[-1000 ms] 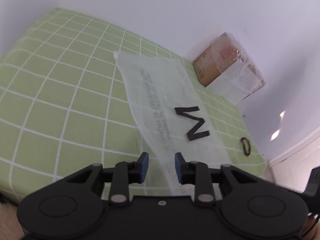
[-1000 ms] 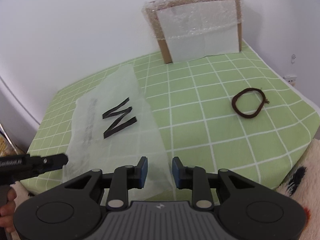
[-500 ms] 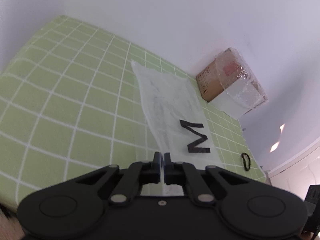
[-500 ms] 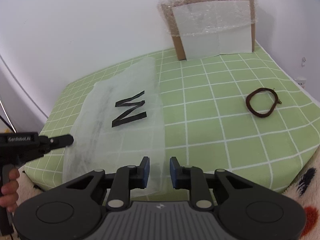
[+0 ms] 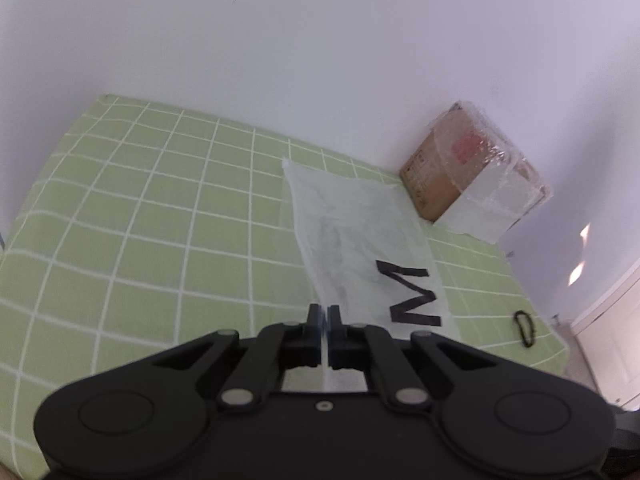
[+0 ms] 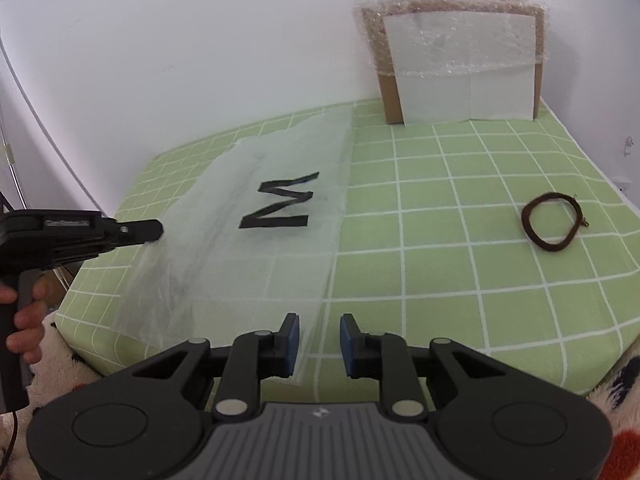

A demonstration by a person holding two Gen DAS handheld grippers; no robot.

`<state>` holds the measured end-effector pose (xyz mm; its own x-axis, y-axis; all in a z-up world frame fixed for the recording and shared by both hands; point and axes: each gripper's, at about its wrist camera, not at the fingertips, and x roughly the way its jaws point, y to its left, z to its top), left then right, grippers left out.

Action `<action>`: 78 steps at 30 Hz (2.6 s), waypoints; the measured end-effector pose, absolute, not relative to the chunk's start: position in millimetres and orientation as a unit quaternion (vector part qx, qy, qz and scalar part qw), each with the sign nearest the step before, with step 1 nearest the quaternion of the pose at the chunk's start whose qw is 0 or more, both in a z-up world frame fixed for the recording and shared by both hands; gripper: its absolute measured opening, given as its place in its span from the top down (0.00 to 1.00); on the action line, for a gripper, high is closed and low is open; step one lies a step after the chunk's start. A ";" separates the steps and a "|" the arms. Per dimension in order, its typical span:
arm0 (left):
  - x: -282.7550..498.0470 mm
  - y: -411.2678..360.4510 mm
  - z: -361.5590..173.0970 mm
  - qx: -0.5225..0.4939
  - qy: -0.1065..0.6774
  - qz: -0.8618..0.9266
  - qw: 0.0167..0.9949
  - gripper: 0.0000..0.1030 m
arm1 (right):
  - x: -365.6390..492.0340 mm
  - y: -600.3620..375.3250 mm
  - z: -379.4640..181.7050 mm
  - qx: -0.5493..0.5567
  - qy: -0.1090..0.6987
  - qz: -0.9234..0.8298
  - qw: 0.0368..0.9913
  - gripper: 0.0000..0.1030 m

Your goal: Fold shopping bag

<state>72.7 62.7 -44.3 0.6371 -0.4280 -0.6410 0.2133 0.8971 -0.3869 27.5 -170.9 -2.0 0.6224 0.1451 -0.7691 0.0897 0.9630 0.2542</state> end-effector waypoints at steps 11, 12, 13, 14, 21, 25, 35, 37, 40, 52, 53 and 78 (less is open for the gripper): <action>96.8 78.7 -63.9 -0.168 0.392 -0.154 0.891 0.98 | 46.1 -155.7 -6.9 0.088 0.414 0.065 0.904 0.80; 97.5 79.0 -63.7 -0.167 0.390 -0.152 0.893 0.98 | 47.5 -152.6 -7.9 0.079 0.417 0.066 0.903 0.80; 97.6 78.6 -63.4 -0.164 0.388 -0.151 0.894 0.98 | 49.0 -149.6 -8.9 0.070 0.419 0.067 0.903 0.80; 97.5 78.0 -63.0 -0.162 0.387 -0.151 0.895 0.98 | 50.5 -146.5 -9.9 0.061 0.422 0.067 0.902 0.80; 101.5 79.2 -62.9 -0.169 0.387 -0.151 0.894 0.98 | 47.1 -136.8 -11.4 0.023 0.424 0.067 0.903 0.80; 101.4 77.6 -63.1 -0.166 0.385 -0.149 0.895 0.98 | 50.9 -149.0 -9.4 0.103 0.438 0.057 0.891 0.77; 101.2 76.8 -61.6 -0.167 0.385 -0.143 0.896 0.98 | 42.1 -172.9 -13.8 0.243 0.452 0.053 0.857 0.77; 100.1 75.8 -61.5 -0.166 0.383 -0.141 0.897 0.98 | 43.5 -173.0 -14.6 0.253 0.451 0.048 0.855 0.77; 98.4 74.9 -61.2 -0.164 0.384 -0.141 0.898 0.98 | 47.3 -172.4 -15.3 0.264 0.454 0.038 0.850 0.86; 74.1 61.8 -48.4 -0.108 0.395 -0.168 0.897 0.86 | 38.7 -220.7 -19.1 0.369 0.445 -0.007 0.816 0.98; 64.0 52.9 -42.8 -0.075 0.385 -0.178 0.902 0.86 | 38.0 -224.7 -17.8 0.366 0.446 -0.011 0.817 0.98; 55.2 9.6 -48.8 -0.028 0.407 -0.306 0.860 0.90 | 20.0 -247.1 -16.0 0.369 0.461 0.019 0.807 0.76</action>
<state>55.2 9.6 -48.8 0.4822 -0.5485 -0.6831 0.5033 0.8117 -0.2965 20.0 -247.1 -16.0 0.5735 0.3706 -0.7305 0.3095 0.7276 0.6122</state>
